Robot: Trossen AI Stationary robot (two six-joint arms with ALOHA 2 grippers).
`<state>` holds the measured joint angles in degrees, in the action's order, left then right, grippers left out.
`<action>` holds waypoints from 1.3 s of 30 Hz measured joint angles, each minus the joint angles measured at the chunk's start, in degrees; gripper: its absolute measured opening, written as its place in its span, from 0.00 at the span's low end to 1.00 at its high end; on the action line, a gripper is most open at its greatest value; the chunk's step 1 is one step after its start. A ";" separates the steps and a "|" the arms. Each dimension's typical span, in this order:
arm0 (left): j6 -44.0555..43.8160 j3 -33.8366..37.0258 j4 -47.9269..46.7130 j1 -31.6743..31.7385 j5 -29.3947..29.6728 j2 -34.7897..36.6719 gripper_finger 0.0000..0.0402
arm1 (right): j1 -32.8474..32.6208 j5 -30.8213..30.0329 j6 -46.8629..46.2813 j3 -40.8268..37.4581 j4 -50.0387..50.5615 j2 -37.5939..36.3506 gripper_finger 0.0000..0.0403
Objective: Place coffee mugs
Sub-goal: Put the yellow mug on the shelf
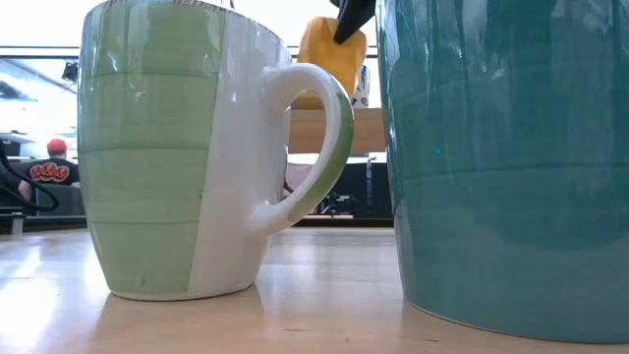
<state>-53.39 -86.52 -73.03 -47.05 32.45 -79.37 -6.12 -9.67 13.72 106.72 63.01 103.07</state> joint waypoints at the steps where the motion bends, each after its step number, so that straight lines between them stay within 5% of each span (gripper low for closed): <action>1: 0.00 0.00 -0.02 0.00 0.13 0.00 0.21 | 0.07 0.34 0.07 0.00 0.12 0.00 0.16; 22: 0.00 0.02 -0.02 0.00 0.57 0.02 0.21 | -0.01 -1.58 4.21 0.00 -2.07 -0.11 0.22; 39: -0.02 0.04 0.00 0.00 2.34 0.02 0.21 | -0.86 -3.90 -6.10 0.47 -5.16 -0.21 0.22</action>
<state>-53.41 -86.48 -73.03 -47.05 34.79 -79.35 -6.98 -13.57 7.63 107.19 57.85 102.85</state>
